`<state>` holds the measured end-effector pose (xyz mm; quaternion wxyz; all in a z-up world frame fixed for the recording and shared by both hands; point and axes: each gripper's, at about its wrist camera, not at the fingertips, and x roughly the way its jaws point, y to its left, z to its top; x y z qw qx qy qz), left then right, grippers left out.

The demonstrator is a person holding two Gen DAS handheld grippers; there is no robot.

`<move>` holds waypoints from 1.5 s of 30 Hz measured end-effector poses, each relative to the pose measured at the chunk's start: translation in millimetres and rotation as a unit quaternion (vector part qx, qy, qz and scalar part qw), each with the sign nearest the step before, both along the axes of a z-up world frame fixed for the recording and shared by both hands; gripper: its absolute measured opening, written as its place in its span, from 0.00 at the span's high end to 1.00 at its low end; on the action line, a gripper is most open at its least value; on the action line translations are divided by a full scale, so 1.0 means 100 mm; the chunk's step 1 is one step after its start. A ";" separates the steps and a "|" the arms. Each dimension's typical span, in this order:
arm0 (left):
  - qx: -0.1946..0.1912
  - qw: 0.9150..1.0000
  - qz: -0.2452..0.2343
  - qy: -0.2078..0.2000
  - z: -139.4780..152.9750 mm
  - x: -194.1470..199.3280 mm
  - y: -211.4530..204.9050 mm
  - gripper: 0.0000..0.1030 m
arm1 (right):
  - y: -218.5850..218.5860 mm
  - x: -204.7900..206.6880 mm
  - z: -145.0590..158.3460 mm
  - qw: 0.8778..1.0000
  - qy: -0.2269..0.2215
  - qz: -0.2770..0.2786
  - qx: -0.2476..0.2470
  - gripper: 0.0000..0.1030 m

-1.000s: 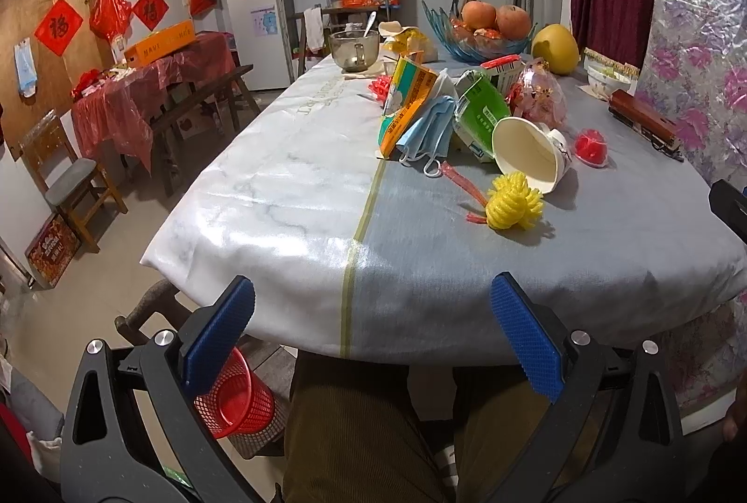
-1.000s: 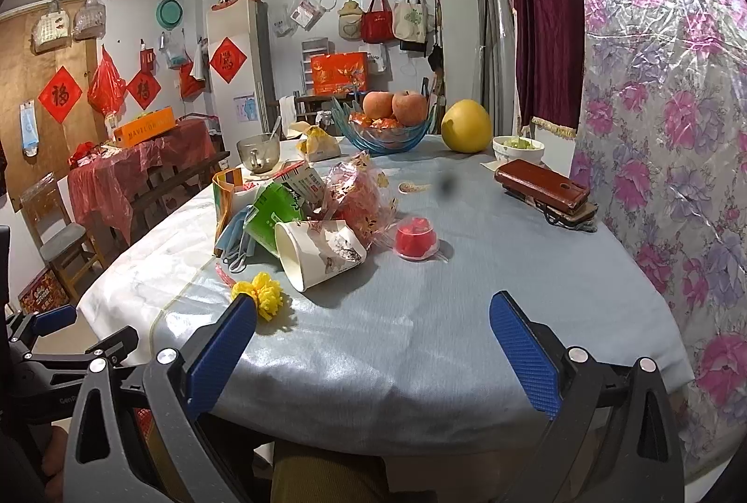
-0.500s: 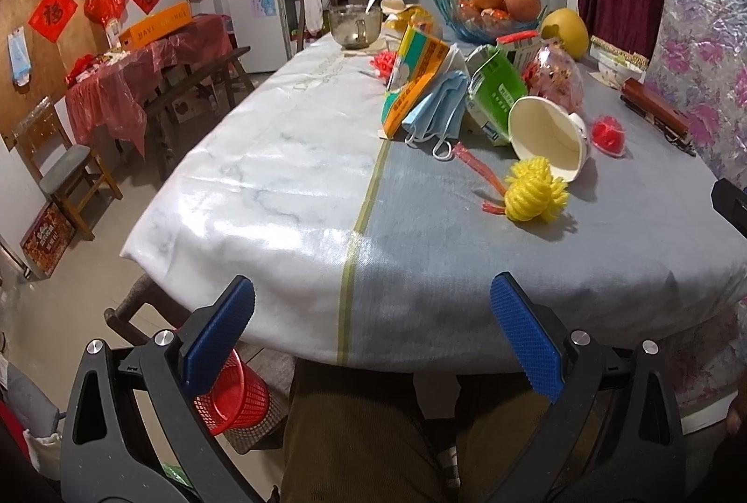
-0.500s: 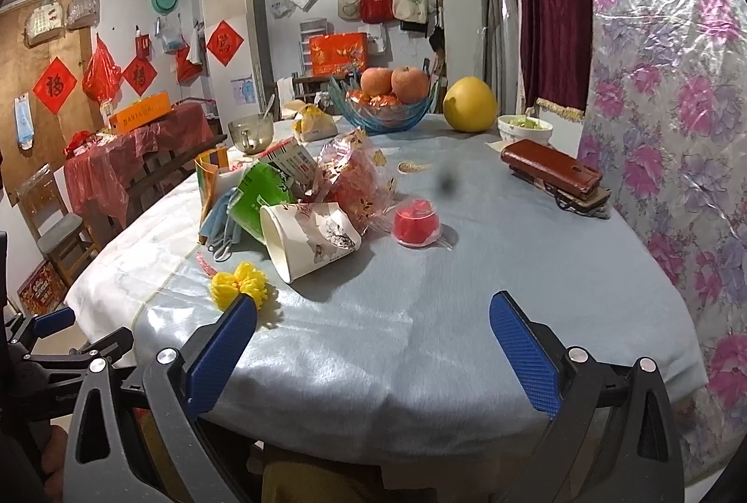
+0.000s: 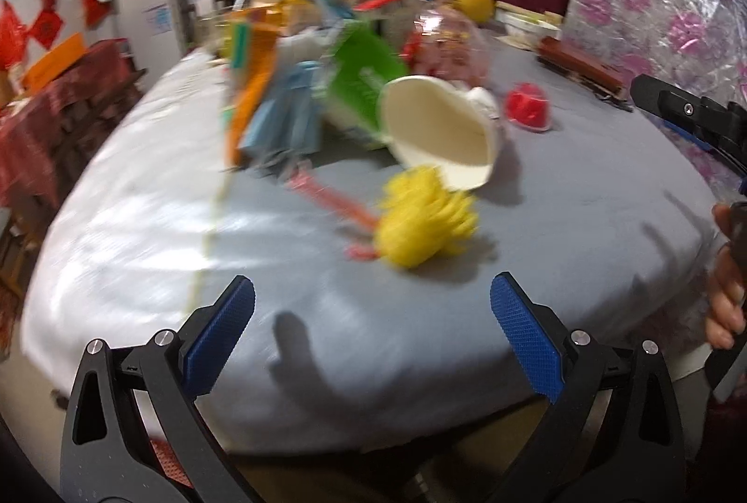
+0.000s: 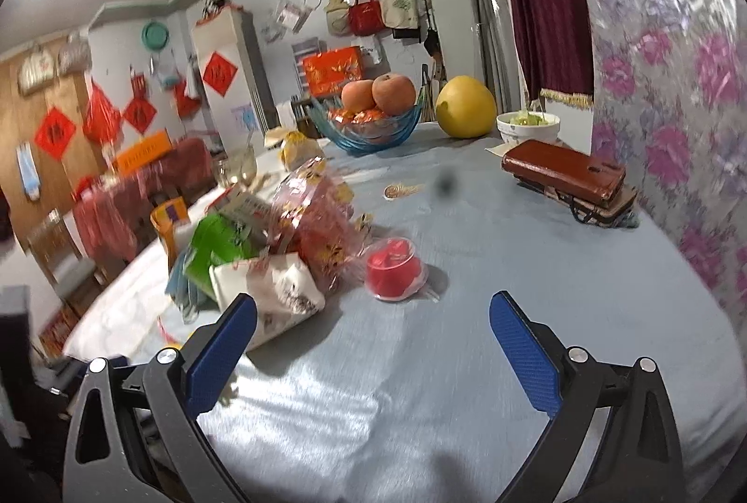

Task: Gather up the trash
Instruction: 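Grasp the yellow mesh net with the left tool while the right tool grasps the white paper cup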

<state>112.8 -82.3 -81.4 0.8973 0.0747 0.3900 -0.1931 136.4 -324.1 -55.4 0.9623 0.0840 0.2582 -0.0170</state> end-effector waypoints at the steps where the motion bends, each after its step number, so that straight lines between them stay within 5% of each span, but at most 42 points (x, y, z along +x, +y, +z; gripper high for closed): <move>1: -0.002 1.000 -0.001 -0.001 -0.02 0.07 -0.07 0.06 | -0.04 0.01 -0.01 1.000 -0.002 0.001 0.006 0.05; 9: -0.009 1.000 0.020 -0.006 -0.11 0.34 -0.22 0.06 | -0.19 0.13 -0.14 0.997 -0.043 0.006 0.068 0.05; 19: -0.010 0.999 0.008 -0.052 -0.19 0.31 -0.19 0.05 | 0.22 0.39 -0.27 0.995 -0.012 0.076 0.068 0.05; 25: -0.035 0.998 -0.005 -0.051 -0.19 0.28 -0.04 0.06 | 0.54 0.75 -0.36 0.981 0.062 0.144 0.109 0.05; 30: -0.036 0.997 0.006 -0.061 -0.20 0.18 0.11 0.06 | 0.84 1.04 -0.39 0.980 0.118 0.147 0.064 0.05; 33: -0.044 0.997 0.001 -0.059 -0.19 0.16 0.14 0.06 | 0.87 1.14 -0.44 0.974 0.142 0.159 0.081 0.05; 34: -0.050 0.997 -0.003 -0.057 -0.18 0.16 0.14 0.06 | 0.84 1.14 -0.44 0.973 0.137 0.161 0.090 0.09; 35: -0.054 0.997 -0.004 -0.057 -0.18 0.15 0.15 0.06 | 0.78 1.10 -0.42 0.974 0.121 0.159 0.105 0.23; 38: -0.063 0.996 -0.003 -0.056 -0.15 0.16 0.15 0.06 | 0.62 1.01 -0.44 0.972 0.108 0.156 0.139 0.86; 43: -0.074 0.996 -0.005 -0.053 -0.08 0.22 0.09 0.07 | 0.40 0.82 -0.46 0.974 0.085 0.136 0.162 0.86; 45: -0.072 0.996 -0.001 -0.055 -0.06 0.24 0.04 0.16 | 0.36 0.76 -0.40 0.975 0.071 0.132 0.163 0.86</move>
